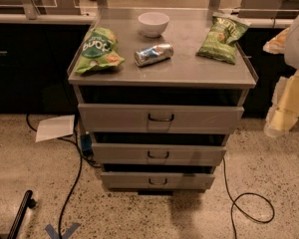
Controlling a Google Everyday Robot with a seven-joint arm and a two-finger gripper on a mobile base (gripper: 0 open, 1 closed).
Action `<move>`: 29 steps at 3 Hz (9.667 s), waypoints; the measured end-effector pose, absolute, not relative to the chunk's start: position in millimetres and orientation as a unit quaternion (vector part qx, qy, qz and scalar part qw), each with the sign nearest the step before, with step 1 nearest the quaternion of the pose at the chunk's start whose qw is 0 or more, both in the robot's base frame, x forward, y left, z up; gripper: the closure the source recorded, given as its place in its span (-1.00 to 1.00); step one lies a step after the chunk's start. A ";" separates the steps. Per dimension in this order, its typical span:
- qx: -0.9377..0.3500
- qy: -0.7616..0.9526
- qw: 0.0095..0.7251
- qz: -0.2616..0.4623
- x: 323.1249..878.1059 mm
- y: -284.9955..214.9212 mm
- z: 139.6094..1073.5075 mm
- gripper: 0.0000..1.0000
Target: Open bottom drawer
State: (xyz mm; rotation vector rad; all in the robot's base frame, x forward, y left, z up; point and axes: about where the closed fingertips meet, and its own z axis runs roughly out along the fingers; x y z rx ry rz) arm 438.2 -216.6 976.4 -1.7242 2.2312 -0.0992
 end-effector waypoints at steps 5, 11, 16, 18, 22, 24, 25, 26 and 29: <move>-0.498 0.836 0.227 0.051 419.1 -228.8 795.1 -1.00; -0.429 0.856 0.273 0.093 503.7 -193.4 640.8 0.29; -0.292 0.846 0.428 0.125 583.0 -165.4 429.7 1.00; -0.271 0.847 0.444 0.107 591.4 -173.4 422.8 1.00; -0.103 0.893 0.431 0.084 621.1 -206.0 276.6 1.00; -0.079 0.862 0.495 0.075 638.8 -212.4 268.8 1.00; -0.090 0.850 0.514 0.077 649.5 -210.3 266.9 1.00; -0.105 0.845 0.518 0.077 663.5 -207.2 265.0 1.00; -0.102 0.860 0.497 0.056 700.9 -212.6 241.4 1.00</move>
Offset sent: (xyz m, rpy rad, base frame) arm 0.0058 -0.0045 -0.0224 0.0446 -0.0186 -0.0096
